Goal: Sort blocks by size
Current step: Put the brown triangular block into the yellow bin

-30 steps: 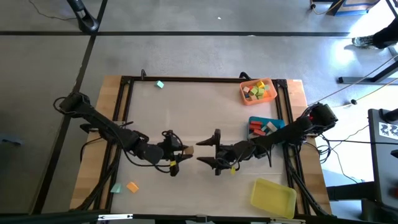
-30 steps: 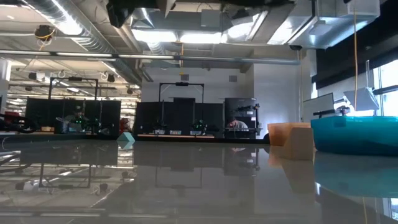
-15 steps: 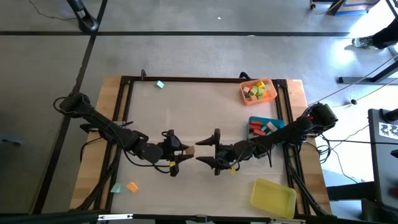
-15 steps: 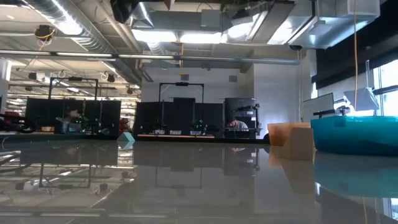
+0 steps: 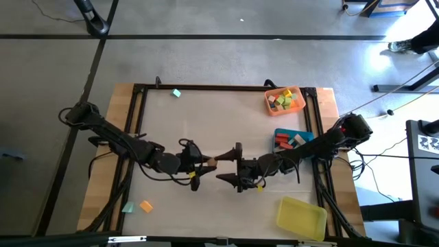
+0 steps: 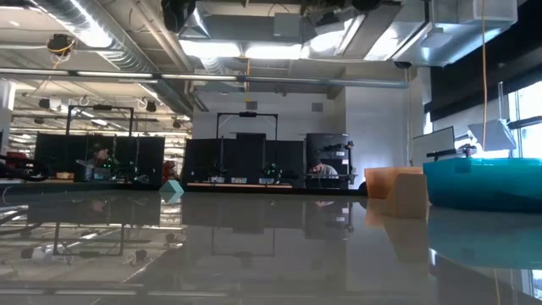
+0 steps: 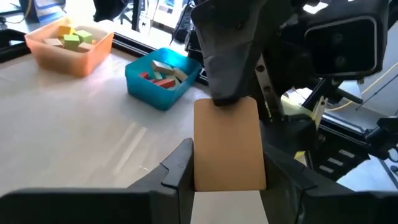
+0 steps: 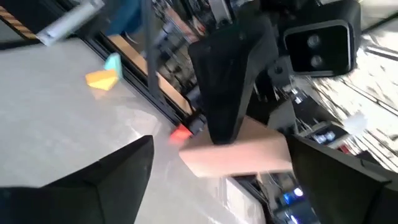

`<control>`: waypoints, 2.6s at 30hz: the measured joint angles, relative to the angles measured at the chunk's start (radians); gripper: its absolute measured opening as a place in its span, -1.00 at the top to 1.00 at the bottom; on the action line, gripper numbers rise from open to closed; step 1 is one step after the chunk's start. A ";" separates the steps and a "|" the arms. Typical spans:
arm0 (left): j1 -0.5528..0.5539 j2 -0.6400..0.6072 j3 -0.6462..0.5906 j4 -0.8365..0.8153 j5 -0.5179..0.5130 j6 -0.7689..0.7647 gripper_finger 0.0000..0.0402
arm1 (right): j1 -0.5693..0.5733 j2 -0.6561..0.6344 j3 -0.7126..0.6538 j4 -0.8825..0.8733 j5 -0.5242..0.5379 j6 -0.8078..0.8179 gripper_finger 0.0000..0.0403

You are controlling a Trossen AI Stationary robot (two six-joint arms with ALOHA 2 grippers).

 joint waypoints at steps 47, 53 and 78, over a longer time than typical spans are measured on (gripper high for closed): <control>0.051 0.033 0.000 0.156 0.131 -0.046 0.37 | 0.000 0.000 0.000 0.055 0.030 -0.188 -0.35; 0.051 0.033 0.000 0.154 0.130 -0.028 0.25 | 0.000 0.000 0.000 0.056 0.031 -0.181 -0.35; -0.031 -0.213 0.000 -0.229 0.025 0.033 0.01 | 0.085 -0.030 0.022 0.050 0.333 -0.183 -0.32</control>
